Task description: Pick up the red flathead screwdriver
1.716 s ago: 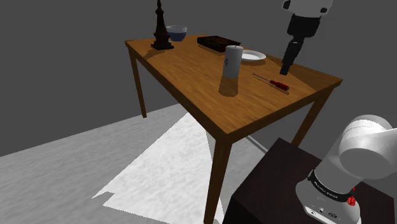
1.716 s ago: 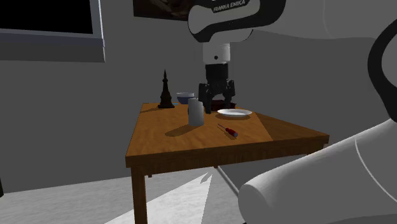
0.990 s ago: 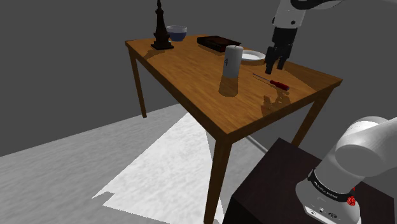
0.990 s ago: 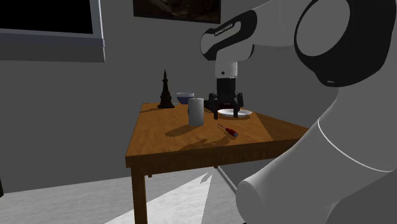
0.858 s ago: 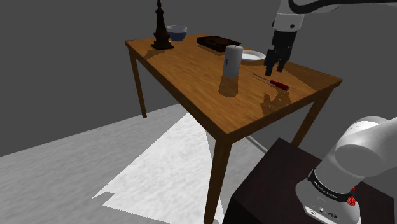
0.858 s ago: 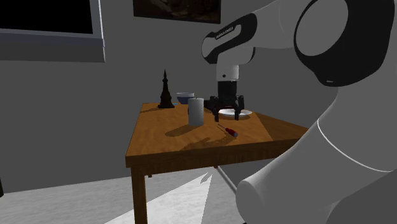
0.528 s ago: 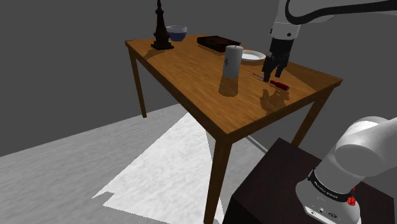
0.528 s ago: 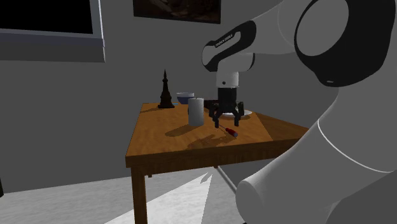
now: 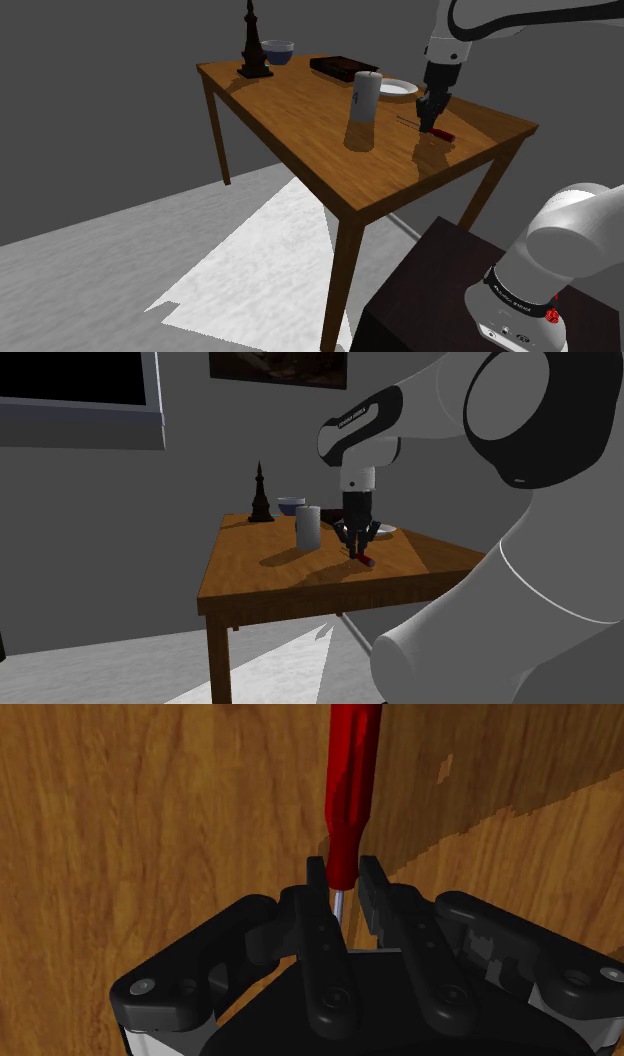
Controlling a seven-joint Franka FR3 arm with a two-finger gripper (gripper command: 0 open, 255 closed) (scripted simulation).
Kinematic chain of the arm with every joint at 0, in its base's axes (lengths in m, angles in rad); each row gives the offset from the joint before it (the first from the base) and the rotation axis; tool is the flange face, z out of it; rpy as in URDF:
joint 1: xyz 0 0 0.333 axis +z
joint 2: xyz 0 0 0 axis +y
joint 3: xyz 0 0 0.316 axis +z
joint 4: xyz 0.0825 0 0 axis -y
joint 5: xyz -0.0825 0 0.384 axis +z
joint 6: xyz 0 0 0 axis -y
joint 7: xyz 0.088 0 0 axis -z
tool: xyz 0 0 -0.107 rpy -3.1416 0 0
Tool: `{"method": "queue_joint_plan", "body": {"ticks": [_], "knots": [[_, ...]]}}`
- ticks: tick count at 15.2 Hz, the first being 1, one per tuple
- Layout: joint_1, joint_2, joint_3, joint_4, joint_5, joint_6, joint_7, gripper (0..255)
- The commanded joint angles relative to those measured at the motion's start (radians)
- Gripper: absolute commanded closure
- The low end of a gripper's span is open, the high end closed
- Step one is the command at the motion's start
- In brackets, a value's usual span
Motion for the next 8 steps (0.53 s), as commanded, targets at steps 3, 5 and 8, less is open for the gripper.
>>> {"method": "queue_joint_plan", "body": {"ticks": [3, 5, 8], "knots": [[0.0, 0.0, 0.0, 0.0, 0.0, 0.0, 0.0, 255], [0.0, 0.001, 0.001, 0.014, 0.0, -0.013, 0.0, 255], [0.001, 0.004, 0.002, 0.057, 0.002, -0.053, 0.0, 255]]}}
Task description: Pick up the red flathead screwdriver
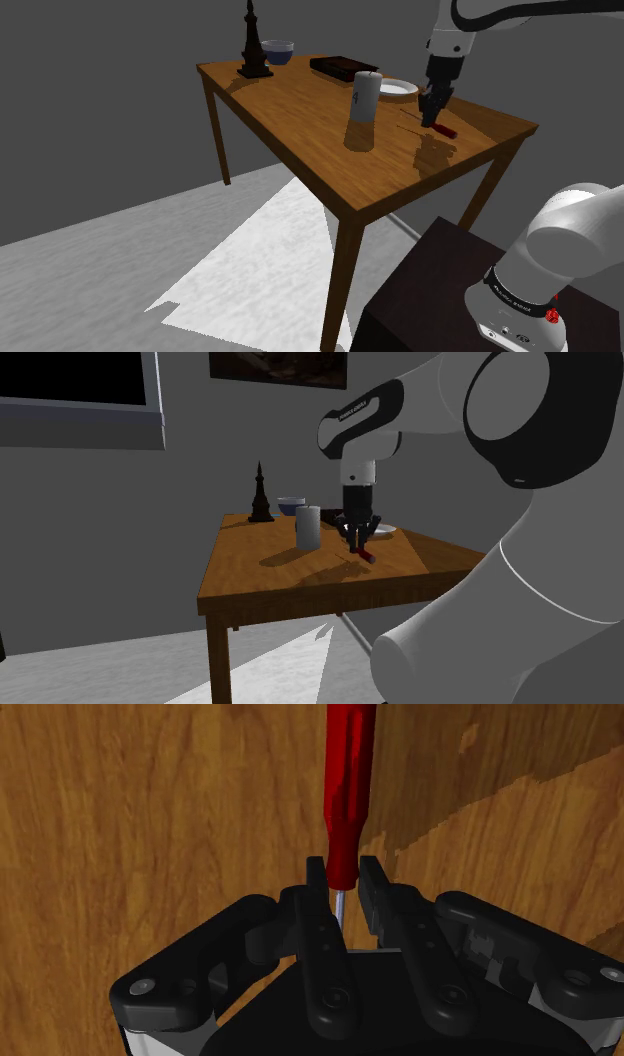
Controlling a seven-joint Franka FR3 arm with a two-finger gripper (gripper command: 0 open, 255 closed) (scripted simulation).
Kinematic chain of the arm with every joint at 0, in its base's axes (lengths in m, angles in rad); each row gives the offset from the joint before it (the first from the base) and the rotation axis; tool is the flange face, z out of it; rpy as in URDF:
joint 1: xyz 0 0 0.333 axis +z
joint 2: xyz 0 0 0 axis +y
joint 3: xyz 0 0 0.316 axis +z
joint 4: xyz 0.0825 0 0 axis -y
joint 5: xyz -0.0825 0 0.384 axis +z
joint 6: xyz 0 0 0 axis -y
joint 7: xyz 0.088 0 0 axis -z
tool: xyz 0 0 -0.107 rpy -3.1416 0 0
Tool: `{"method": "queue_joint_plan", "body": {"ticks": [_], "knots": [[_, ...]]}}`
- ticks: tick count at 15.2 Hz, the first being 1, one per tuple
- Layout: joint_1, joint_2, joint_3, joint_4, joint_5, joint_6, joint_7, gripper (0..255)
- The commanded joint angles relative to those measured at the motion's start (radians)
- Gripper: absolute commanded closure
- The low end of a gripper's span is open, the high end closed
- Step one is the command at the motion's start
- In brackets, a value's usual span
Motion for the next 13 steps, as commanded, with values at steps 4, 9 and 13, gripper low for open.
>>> {"method": "queue_joint_plan", "body": {"ticks": [4, 9, 13], "knots": [[0.001, 0.013, 0.002, 0.078, 0.002, -0.066, 0.0, 255], [0.002, 0.027, 0.003, 0.157, 0.004, -0.131, -0.001, 255], [0.003, 0.035, 0.004, 0.193, 0.005, -0.159, -0.001, 255]]}}
